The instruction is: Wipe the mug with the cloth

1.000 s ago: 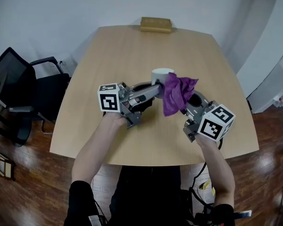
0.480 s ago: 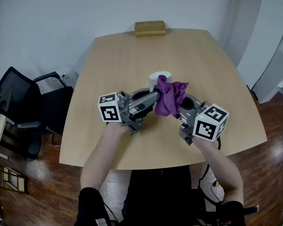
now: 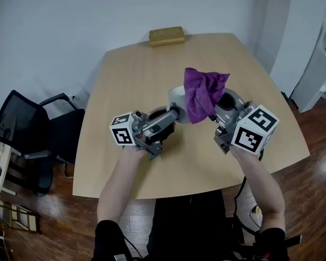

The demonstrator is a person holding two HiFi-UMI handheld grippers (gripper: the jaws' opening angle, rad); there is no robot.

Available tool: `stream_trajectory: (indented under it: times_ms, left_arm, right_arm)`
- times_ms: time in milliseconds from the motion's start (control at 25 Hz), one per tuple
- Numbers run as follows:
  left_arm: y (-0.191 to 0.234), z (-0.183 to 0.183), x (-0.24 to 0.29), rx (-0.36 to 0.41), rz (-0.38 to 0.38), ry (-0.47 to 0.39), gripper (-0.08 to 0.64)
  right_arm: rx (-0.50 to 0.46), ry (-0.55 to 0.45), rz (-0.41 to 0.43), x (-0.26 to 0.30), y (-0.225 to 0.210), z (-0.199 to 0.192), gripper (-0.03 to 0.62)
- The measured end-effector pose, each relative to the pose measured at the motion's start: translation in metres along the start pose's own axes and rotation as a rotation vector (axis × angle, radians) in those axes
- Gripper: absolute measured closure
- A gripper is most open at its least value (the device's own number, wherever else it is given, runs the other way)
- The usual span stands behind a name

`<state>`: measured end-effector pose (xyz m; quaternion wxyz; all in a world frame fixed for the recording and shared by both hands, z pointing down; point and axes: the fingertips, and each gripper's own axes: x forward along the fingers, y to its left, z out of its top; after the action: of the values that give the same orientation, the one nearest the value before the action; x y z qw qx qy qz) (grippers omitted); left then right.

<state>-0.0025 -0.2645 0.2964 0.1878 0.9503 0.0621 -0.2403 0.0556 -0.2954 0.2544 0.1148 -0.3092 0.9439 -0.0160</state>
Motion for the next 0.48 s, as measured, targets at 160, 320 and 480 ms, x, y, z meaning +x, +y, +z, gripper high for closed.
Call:
stream_trajectory:
  times_ms: [160,320,480]
  left_arm:
    - [-0.004,-0.002,0.002,0.013,0.001,-0.010,0.518]
    - [-0.002,0.010,-0.009,0.038,0.022,-0.038,0.518]
    - [-0.005,0.016,-0.012,0.026,-0.017,-0.074,0.518]
  right_arm:
    - [-0.029,0.087,0.039,0.004,0.014,-0.038,0.515]
    - [-0.019,0.184,0.051,-0.008,0.024,-0.084,0.515]
    - [0.048,0.277,0.025,-0.025,0.008,-0.111,0.515]
